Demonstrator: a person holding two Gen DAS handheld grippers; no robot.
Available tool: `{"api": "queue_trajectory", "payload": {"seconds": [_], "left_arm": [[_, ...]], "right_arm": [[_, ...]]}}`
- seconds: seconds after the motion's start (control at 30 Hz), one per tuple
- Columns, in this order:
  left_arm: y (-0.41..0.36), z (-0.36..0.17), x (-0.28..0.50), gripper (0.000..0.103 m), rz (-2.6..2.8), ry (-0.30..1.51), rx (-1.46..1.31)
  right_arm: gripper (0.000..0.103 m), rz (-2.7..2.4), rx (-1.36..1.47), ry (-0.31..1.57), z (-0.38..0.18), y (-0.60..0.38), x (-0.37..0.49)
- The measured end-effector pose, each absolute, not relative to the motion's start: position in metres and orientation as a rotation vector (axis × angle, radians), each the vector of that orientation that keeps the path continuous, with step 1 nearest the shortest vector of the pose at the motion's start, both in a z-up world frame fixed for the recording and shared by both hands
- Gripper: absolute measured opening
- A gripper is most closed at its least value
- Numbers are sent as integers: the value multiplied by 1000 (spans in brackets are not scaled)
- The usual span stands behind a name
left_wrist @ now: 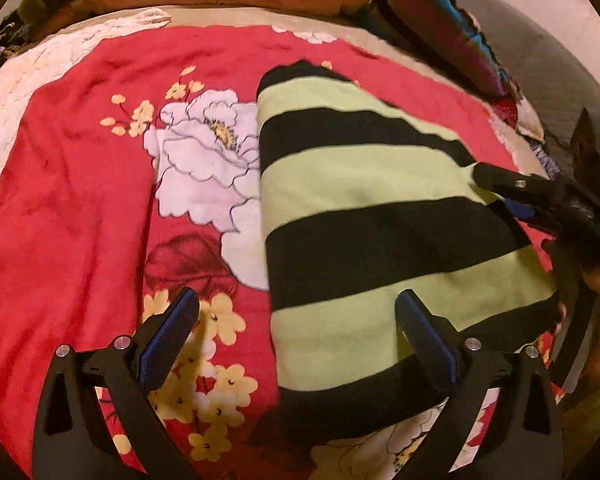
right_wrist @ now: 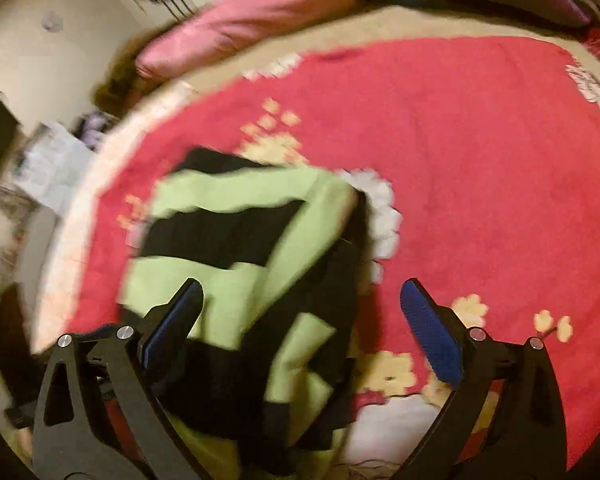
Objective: Fold small clothes
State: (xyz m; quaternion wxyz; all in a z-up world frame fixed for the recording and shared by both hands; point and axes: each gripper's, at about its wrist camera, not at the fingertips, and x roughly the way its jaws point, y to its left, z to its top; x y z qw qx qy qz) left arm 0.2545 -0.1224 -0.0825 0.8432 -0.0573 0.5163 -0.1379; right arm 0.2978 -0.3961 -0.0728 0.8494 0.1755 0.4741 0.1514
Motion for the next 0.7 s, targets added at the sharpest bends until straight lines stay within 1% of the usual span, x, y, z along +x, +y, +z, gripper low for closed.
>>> {"api": "queue_trajectory", "payload": {"seconds": [0.1, 0.2, 0.33, 0.57, 0.63, 0.67, 0.7], "left_arm": [[-128, -84, 260, 98, -315, 1106, -133], [-137, -88, 263, 99, -338, 1119, -121], [-142, -97, 268, 99, -349, 1130, -130], [-141, -104, 273, 99, -361, 1138, -164], [-142, -105, 275, 98, -365, 1139, -171], [-142, -106, 276, 96, -369, 1139, -180], [-141, -106, 276, 92, -378, 1139, -193]], "right_arm": [[93, 366, 402, 1037, -78, -398, 301], [93, 392, 407, 1122, -100, -395, 308], [94, 420, 490, 1128, -115, -403, 310], [95, 467, 452, 1124, -116, -391, 322], [95, 481, 457, 1136, -119, -389, 327], [94, 491, 454, 1136, -119, -388, 329], [91, 504, 450, 1133, -118, -386, 330]]}}
